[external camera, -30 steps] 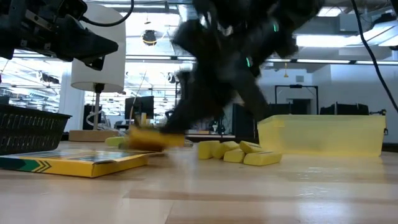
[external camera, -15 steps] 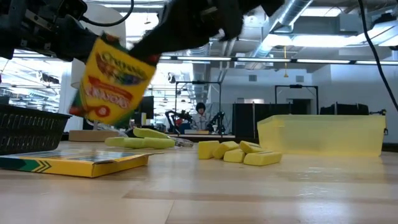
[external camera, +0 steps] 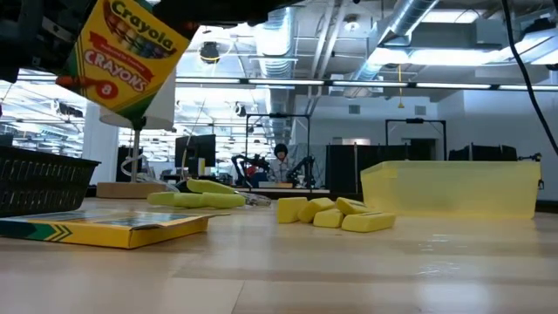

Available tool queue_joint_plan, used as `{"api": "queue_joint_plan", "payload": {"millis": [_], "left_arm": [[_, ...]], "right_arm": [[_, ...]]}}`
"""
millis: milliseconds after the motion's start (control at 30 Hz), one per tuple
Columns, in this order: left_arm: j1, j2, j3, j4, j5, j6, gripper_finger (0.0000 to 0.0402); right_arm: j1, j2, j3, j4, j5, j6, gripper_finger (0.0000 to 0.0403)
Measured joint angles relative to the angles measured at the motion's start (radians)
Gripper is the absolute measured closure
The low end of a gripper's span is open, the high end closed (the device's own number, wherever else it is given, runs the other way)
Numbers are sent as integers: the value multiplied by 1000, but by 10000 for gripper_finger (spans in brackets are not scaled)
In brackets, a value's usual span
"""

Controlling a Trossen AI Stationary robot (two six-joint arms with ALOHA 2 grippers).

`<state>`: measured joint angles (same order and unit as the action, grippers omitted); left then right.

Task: Pick & Place School Supplies
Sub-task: Put the top crayon box into the yellow bin

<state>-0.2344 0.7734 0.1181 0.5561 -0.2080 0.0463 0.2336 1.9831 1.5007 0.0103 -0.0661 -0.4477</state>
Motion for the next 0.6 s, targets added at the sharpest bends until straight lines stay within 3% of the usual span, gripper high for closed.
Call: {"api": "queue_joint_plan", "payload": {"millis": [167,367,600], "left_arm": [[0,0,0,7,1,-36,399],[0,-1,1,77,106,-69,399],[0,0,11,68,82,-17,399]], "right_arm": [[-6,0,6,36,-41,8,403],[-28,1,6,40,-41,43,403],[-59,1,6,101,-39,67,403]]}}
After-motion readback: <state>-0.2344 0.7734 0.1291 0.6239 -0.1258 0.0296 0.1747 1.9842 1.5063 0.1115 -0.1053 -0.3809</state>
